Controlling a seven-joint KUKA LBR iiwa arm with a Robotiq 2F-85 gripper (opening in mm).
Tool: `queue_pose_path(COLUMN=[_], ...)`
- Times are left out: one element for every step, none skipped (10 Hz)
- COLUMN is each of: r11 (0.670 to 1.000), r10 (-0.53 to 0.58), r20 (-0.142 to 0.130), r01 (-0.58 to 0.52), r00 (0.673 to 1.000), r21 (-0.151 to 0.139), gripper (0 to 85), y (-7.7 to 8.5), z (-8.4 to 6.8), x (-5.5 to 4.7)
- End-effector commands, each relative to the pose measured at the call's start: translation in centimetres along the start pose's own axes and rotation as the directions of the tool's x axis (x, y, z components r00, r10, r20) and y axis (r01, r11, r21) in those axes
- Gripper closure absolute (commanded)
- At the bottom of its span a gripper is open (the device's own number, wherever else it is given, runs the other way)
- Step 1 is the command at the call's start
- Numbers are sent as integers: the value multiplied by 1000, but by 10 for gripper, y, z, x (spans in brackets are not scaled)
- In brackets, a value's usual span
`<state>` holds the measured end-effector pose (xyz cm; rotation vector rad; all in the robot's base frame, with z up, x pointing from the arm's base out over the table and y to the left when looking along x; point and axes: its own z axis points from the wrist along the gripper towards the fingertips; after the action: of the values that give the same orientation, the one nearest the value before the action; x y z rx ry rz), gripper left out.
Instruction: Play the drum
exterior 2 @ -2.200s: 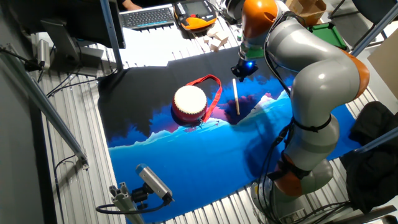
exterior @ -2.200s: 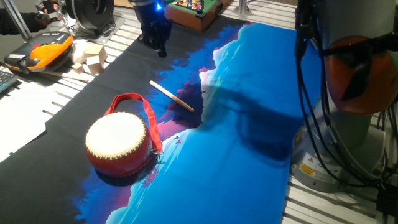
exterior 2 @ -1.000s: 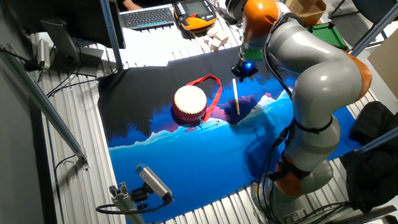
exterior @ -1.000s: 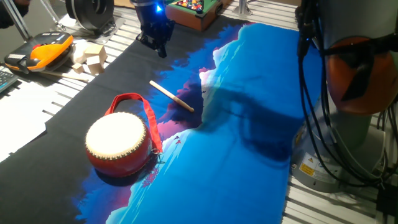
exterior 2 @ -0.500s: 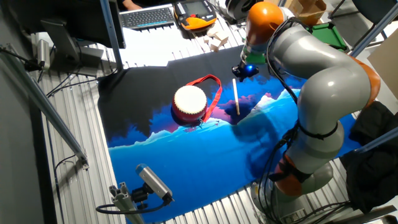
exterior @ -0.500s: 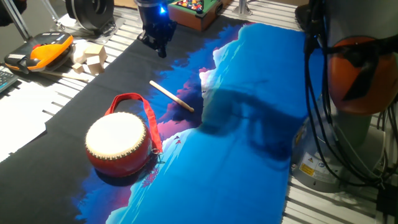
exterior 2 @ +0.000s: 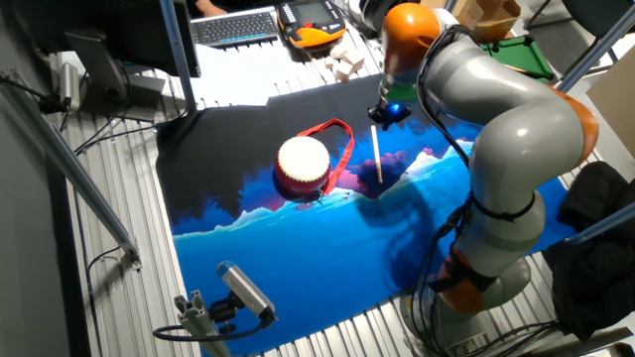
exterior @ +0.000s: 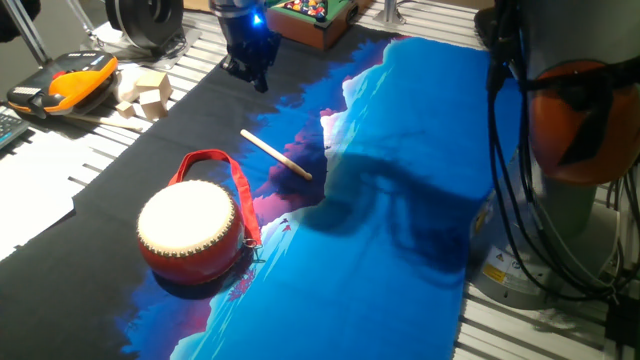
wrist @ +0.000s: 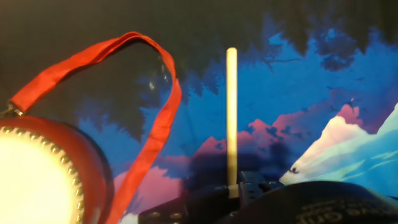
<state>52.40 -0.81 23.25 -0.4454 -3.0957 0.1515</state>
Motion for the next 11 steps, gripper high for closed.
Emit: queue_pose_path(r11=[1000, 1000, 999, 999, 998, 996, 995, 993, 993, 993, 992], r10=[6, 12, 15, 29, 47, 70, 82, 91, 87, 77, 72], r20=[-5, -13, -38, -56, -74, -95, -120, -150, -150, -152, -157], r01=[-6, -12, -17, -32, -51, -74, -89, -101, -97, -90, -87], r00=[1000, 1000, 999, 998, 996, 993, 989, 984, 985, 985, 985], r21=[-1, -13, -33, -44, -46, -45, -49, -58, -64, -77, -88], gripper=[850, 850, 680, 680, 680, 510, 510, 510, 510, 510, 510], y=[-4, -8, -11, -12, -11, -9, -8, -9, -11, -13, -15], z=[3, 9, 17, 25, 31, 36, 39, 47, 54, 62, 68], x=[-7, -17, -26, -34, -41, -46, -49, -55, -60, -66, -70])
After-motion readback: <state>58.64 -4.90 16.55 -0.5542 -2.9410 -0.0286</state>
